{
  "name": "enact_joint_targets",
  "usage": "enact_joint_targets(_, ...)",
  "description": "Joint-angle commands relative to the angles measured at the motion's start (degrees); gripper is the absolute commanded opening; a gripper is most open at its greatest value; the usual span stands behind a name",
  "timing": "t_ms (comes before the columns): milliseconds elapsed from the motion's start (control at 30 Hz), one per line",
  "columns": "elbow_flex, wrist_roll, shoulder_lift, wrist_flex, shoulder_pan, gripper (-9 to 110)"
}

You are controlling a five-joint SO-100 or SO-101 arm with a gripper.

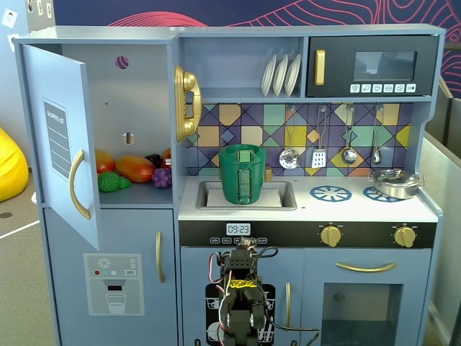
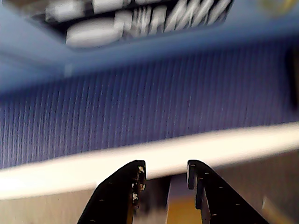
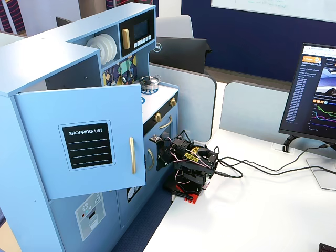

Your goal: Pick up the lid from the counter and put it on the green recipient

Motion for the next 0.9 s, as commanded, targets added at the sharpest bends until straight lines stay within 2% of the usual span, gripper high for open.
enact_joint_targets(0, -0.4, 2.5, -0.4, 7.4, -1.1, 4)
enact_joint_targets(133, -0.4, 0.6, 0.2, 12.2, 0.3, 4)
enact_joint_targets(233, -0.4, -8.0, 0.2, 18.1, -0.4, 5)
enact_joint_targets(333, -0.4, -4.1, 0.2, 18.4, 0.3, 6)
enact_joint_targets(867, -0.4, -4.4, 0.3, 18.4, 1.0, 7)
